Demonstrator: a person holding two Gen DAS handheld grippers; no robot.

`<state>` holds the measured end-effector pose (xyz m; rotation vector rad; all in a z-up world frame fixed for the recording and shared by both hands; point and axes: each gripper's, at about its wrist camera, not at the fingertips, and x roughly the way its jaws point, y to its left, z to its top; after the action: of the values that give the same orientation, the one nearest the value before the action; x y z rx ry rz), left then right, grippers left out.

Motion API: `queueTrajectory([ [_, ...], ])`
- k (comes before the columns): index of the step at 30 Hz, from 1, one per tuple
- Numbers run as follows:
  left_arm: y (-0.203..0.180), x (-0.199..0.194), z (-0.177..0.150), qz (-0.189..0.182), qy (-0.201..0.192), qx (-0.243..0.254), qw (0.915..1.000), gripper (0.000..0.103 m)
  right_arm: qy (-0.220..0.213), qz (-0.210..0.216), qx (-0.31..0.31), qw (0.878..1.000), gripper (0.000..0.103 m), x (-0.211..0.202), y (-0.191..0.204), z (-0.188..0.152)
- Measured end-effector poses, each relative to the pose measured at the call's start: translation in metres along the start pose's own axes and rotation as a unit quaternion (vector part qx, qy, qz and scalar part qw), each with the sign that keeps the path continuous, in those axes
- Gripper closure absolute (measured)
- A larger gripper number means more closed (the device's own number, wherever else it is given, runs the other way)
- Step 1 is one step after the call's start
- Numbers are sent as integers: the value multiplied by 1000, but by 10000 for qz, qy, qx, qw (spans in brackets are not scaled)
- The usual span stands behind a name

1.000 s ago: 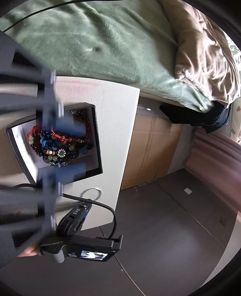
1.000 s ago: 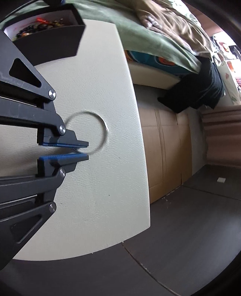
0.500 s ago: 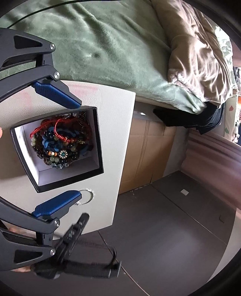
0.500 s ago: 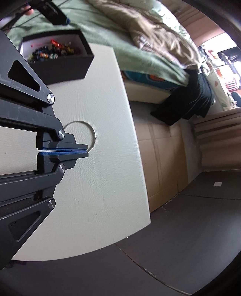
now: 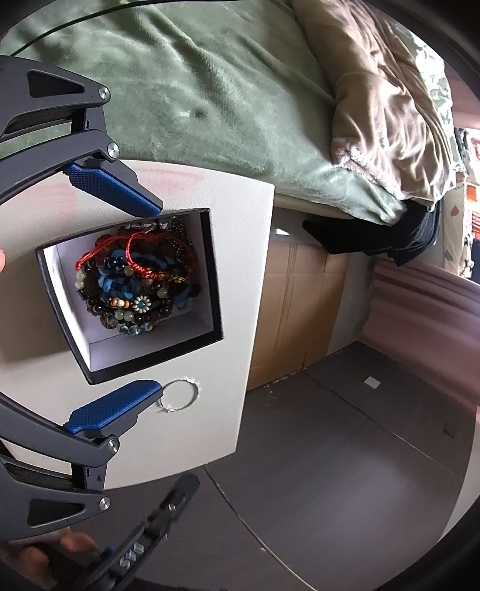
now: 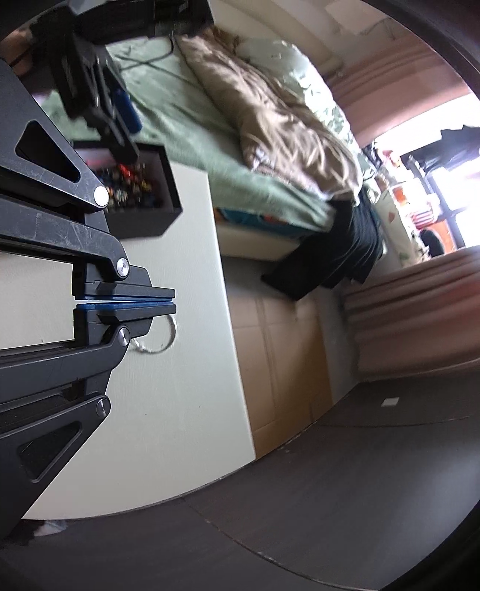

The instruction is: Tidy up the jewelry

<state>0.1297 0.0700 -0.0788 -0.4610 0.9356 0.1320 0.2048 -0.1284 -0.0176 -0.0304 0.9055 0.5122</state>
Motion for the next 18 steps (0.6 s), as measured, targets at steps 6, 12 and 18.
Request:
queueTrajectory([
  [6, 3, -12, -2, 67, -143, 27, 9999, 13, -53, 500, -34, 9987, 102, -16, 12, -6],
  [12, 25, -28, -1, 148, -340, -214, 9991, 12, 58, 1081, -36, 9941, 102, -12, 33, -11],
  [18, 38, -36, -1, 150, -411, -357, 9984, 12, 258, 1071, -165, 9938, 102, 5, 49, -17],
])
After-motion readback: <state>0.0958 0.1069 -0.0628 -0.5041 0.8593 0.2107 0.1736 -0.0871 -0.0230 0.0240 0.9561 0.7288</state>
